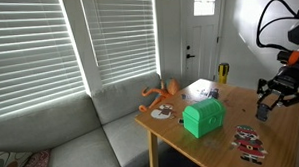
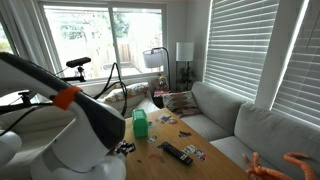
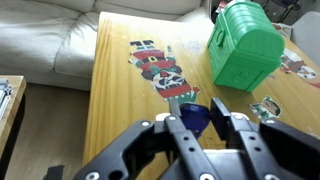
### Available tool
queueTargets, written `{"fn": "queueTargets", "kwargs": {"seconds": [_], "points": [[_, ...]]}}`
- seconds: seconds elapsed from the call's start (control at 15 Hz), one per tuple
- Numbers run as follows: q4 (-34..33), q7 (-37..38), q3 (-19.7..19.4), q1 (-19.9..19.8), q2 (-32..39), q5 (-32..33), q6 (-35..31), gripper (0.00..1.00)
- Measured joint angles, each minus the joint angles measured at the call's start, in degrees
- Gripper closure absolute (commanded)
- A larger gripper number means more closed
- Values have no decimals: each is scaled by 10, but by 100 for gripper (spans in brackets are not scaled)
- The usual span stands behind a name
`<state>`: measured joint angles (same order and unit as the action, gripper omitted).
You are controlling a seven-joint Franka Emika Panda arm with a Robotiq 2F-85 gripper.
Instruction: Place the blue toy car upside down
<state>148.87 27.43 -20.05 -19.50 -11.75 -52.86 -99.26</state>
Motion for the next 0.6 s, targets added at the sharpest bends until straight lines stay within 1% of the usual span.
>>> {"fn": "queueTargets", "kwargs": {"seconds": [0.27,0.6], "points": [[0,-43,-10,-10,26,-14,21,89],[0,-55,-21,-25,44,-17,54,89]]}}
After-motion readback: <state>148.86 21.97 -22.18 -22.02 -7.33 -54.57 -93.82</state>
